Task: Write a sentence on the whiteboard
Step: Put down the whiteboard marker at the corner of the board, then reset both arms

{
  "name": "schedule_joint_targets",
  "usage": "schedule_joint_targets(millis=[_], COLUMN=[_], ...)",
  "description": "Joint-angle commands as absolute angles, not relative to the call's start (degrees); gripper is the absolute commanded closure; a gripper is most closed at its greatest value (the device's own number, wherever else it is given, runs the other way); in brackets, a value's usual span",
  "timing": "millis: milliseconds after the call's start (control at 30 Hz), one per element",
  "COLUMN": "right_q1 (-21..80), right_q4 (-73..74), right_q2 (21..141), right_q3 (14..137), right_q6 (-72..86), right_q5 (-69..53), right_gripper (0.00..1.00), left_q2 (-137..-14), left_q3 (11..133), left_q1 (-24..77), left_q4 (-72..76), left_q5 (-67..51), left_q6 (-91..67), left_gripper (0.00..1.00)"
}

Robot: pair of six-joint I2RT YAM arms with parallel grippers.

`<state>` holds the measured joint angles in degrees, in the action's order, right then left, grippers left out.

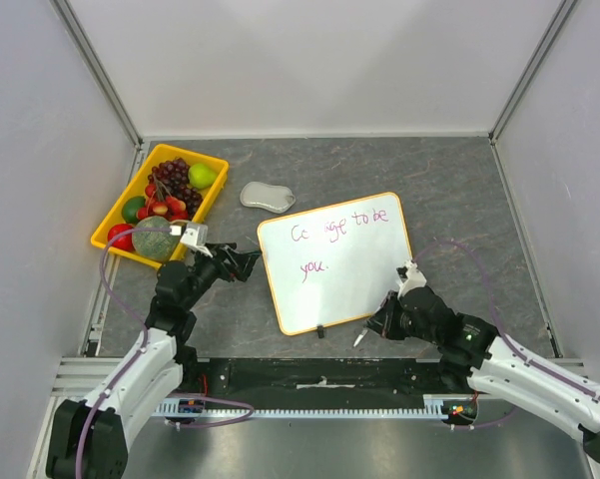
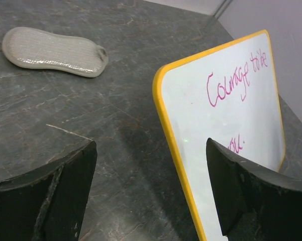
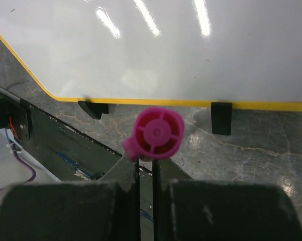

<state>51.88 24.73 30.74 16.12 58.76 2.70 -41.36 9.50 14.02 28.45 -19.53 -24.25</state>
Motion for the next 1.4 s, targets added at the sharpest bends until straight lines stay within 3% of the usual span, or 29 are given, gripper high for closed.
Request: schedule_joint_targets(millis=[0,200,367,467,733,833,933,1367], right_q1=[51.7,51.7,51.7,51.7,51.7,51.7,51.7,51.7], right_q4=[29.3,32.6,35.8,38.8,44.5,44.4,44.3,36.7], right_q2=[25.7,19.6,17.8,18.1,20.3,20.3,20.6,29.2], right_q3=[14.5,12.8,13.2,14.8,20.6,21.6,22.3,31.4], right_q6=[66.6,71.4,73.8,74.3,73.9,73.0,72.6,56.4], right_q5=[1.6,4.0,5.9,8.4,14.8,16.0,17.0,25.7], right_gripper=[1.0,1.0,0.94,0.86,0.25,0.11,0.02,0.02], left_q2=[-39.5,-42.3,-43.2,-43.1,-43.1,-43.1,-43.2,-42.1], left_q3=[8.8,9.7,9.8,9.8,9.7,9.8,9.7,11.9], left_q1=[14.2,14.2,14.2,14.2,14.1,14.2,14.3,14.2], left_q4=[26.6,27.0,27.7,27.8,27.7,27.7,27.9,21.3], left_q5=[-14.3,-15.7,-16.5,-16.5,-16.4,-16.4,-16.6,-9.2], left_q6=[-21.1,-21.2,-21.2,-21.2,-21.0,-21.2,-21.2,-25.4], left_gripper=[0.07,0.07,0.07,0.07,0.07,0.07,0.07,0.07])
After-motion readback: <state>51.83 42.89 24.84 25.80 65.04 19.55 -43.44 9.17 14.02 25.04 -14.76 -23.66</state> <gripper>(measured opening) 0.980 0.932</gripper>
